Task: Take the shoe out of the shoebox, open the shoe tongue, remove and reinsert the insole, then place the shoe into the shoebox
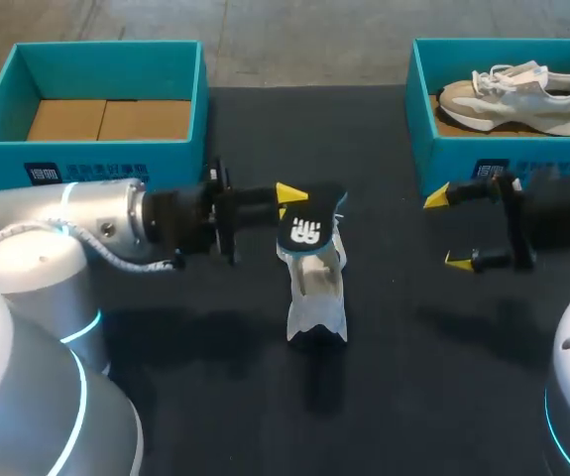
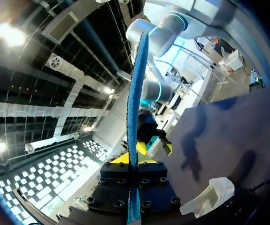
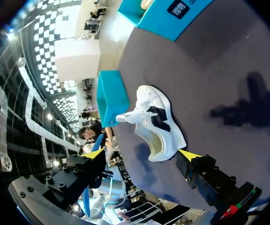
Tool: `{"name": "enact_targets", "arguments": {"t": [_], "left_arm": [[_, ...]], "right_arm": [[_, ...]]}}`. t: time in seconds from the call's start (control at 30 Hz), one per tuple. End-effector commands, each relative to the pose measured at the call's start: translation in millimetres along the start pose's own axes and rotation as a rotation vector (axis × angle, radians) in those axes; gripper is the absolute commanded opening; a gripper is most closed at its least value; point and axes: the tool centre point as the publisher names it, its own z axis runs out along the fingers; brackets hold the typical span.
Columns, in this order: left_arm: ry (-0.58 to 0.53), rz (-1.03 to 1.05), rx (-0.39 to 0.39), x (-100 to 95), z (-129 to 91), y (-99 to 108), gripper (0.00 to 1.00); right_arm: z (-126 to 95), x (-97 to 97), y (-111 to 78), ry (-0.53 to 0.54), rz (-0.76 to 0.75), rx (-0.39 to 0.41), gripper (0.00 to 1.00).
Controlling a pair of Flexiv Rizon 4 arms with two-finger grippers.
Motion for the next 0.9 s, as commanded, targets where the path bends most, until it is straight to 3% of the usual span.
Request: {"name": "enact_targets", "arguments": {"t": [0.03,0.43,0.57,0.9], "left_arm": [[-0.02,-0.006,0.015,7.4,-13.3,-5.1,0.0],[-0.037,-0.106,0.066,18.7,-20.5,-8.3,0.0],[-0.042,-0.122,0.072,24.0,-20.7,-8.5,0.0],[-0.055,-0.146,0.056,39.3,-26.9,-3.9,0.0]], "right_arm": [[-3.8,-3.2,-11.5,0.016,-0.002,-0.069,1.0],[2.1,-1.9,-11.0,0.015,0.013,-0.073,1.0],[15.3,-4.4,-12.4,-0.048,0.048,-0.176,1.0],[30.8,-24.8,-7.6,-0.037,0.178,-0.354,1.0]]}}
